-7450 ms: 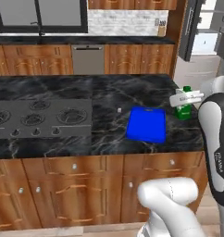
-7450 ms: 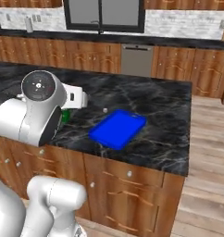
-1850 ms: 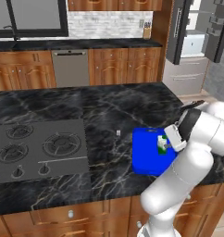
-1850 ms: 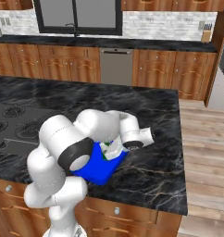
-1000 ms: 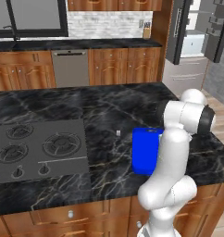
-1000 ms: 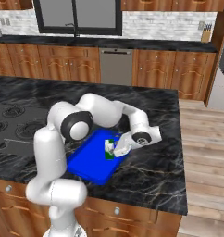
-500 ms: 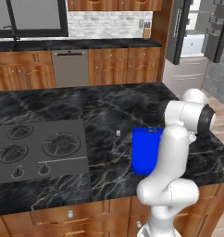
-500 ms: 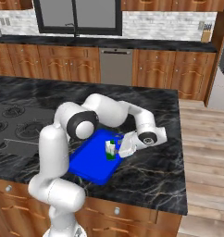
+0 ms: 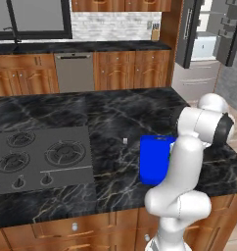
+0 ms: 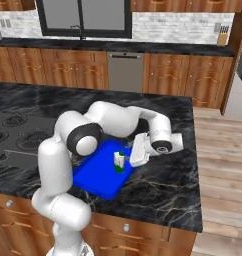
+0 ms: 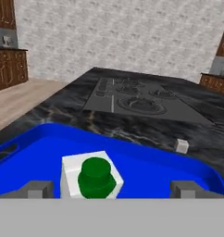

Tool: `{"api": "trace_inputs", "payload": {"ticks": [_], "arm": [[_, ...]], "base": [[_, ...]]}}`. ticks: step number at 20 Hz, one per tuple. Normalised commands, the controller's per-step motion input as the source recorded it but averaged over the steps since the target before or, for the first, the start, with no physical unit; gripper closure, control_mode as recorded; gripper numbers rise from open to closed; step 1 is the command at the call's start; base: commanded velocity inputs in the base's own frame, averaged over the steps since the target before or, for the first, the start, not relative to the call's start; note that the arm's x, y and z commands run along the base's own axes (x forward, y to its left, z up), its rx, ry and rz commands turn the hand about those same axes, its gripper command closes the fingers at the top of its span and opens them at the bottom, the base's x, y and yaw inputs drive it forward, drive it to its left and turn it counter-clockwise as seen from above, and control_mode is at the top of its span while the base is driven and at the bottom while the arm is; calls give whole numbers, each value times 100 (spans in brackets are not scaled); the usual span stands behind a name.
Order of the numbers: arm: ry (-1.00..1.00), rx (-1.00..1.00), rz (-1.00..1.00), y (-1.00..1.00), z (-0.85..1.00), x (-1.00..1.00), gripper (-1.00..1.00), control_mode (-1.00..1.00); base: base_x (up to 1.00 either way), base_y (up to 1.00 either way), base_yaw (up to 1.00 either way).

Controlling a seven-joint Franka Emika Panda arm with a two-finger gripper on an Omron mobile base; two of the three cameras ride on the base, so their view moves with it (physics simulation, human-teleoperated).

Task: Take out the milk from the fridge and place it on the tray on the counter. Then take the sugar cube near the tray and place it in the tray.

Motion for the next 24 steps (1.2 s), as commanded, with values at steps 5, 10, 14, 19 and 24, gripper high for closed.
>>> {"api": "trace_inputs", "payload": {"ticks": [5, 10, 14, 19, 24], "arm": [[-18, -6, -9, 40, 42, -18, -100, -100], [-5, -10, -15, 47, 52, -11, -100, -100], [1, -15, -16, 53, 50, -2, -100, -100], [1, -21, -19, 65, 25, -1, -100, -100], [1, -20, -25, 77, 0, 0, -100, -100]], "base": [[0, 0, 0], [0, 0, 0], [0, 0, 0], [0, 0, 0], [0, 0, 0]]}}
